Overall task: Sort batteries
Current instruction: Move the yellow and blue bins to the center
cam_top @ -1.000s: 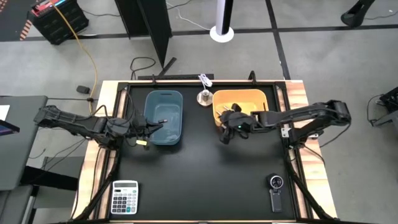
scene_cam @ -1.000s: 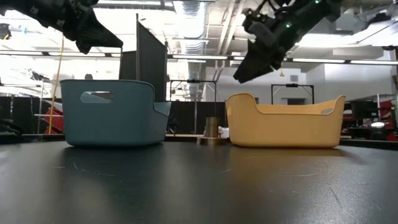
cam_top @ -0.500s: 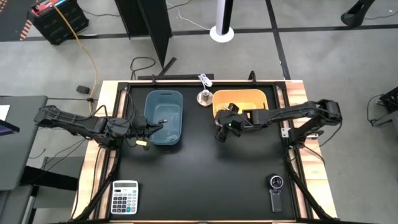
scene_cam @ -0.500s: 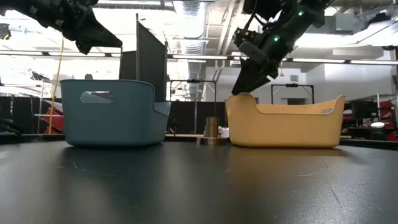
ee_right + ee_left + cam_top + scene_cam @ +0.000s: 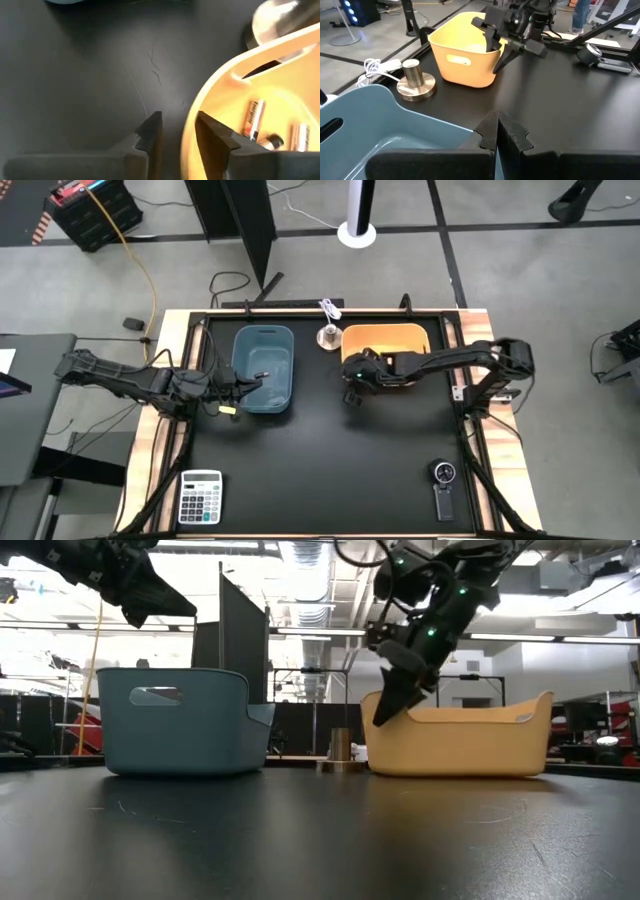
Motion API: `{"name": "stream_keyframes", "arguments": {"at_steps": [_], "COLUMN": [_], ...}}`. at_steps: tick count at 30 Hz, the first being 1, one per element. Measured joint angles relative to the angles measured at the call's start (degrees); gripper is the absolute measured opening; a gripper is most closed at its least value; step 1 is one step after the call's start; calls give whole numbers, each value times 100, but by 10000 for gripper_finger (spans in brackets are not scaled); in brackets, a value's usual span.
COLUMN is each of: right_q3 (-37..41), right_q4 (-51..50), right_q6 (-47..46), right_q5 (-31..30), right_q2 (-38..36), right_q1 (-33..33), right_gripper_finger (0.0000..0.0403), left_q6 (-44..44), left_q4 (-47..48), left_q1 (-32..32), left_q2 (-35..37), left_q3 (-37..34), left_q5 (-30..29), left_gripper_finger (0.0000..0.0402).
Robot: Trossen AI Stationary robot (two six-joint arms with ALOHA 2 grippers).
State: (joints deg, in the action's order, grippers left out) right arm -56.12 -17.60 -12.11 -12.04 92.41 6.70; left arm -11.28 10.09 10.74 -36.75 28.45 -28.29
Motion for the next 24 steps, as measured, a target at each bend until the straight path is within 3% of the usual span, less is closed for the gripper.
{"name": "stream_keyframes", "arguments": {"at_steps": [12,24], "right_q3": [-696,-920], "right_q4": [-278,-1074], "right_q6": [522,641], "right_q5": [56,379], "right_q2": [338,316], "right_q1": [-753,-2147], "right_gripper_finger": [14,34], "left_q6": [-304,-441], "left_q4": [393,426], "left_q1": [0,0], "left_q2": [0,0], "left_q3": [0,0], "left_q5": [126,256], "left_gripper_finger": [0,0]}}
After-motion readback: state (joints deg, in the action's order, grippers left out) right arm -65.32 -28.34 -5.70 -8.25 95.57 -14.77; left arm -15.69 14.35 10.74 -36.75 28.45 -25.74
